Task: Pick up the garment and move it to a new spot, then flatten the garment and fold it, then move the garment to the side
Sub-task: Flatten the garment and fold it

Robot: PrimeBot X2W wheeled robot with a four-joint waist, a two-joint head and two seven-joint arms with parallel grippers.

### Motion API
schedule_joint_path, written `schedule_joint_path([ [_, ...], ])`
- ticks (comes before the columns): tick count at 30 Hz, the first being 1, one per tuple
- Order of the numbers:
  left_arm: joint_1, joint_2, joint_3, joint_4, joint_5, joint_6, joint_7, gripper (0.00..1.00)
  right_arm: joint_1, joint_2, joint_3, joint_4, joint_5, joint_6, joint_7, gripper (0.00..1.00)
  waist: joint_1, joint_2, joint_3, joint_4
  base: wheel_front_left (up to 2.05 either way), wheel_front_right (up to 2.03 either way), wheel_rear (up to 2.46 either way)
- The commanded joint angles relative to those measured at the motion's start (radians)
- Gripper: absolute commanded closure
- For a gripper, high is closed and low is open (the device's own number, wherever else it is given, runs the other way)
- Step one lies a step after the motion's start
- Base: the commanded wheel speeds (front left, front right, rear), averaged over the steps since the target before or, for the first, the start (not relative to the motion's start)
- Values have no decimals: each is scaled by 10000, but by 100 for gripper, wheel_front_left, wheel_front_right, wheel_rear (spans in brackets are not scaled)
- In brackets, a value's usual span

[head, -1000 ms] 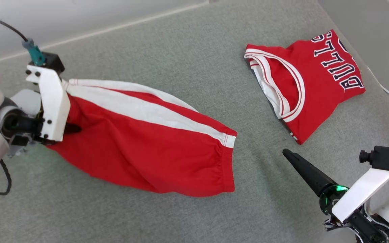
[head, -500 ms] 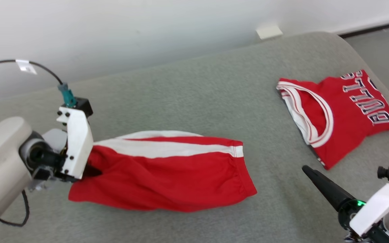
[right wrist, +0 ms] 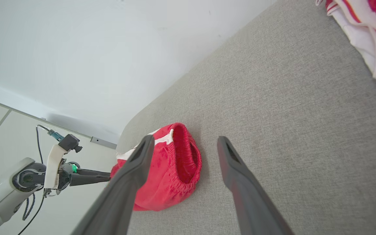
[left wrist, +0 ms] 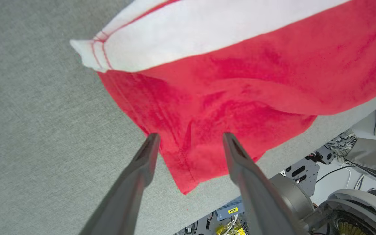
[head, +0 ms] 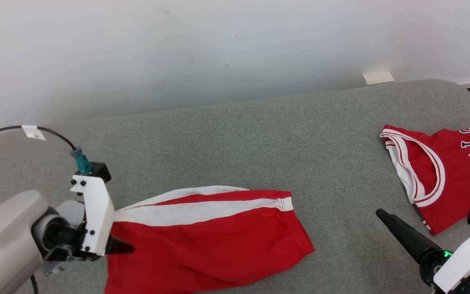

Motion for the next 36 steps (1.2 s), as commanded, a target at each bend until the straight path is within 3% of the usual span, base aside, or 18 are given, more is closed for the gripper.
schedule_joint_path([
  [1,114,-18,71,12,67,-62,-136,0,63,-126,-12,19,-51,-19,-86,0,1,0,-99,92,0,0,0],
  [5,-163,77,235,-82,587,-271,-1098,0,8,-247,-42,23,-404,-17,-404,0,1,0,-296,220,0,0,0],
  [10,-336,262,727,-490,1393,-300,-3225,0,-266,-231,-278,179,-1339,-19,-1487,0,1,0,-516,324,0,0,0],
  [18,475,542,1468,-1556,2669,1488,-6953,0,-580,473,-1167,1268,-3725,-19,-2922,0,1,0,-610,762,0,0,0],
  [27,2193,667,2302,-2906,3040,3224,-10530,0,706,2314,-3888,1943,-7068,-19,-3064,0,1,0,-828,1520,0,0,0],
  [31,3232,230,2888,-3166,3270,3833,-11191,0,1649,3232,-5153,1754,-8423,-19,-3068,0,1,0,-820,1788,0,0,0],
  [33,3551,66,3128,-3218,3339,3918,-11239,0,1889,3494,-5519,1639,-8805,-19,-3067,0,1,0,-809,1826,0,0,0],
  [36,4613,-678,4607,-3520,3905,4084,-11245,0,2597,4400,-6539,1097,-9832,-19,-3062,0,1,0,-775,1887,0,0,0],
])
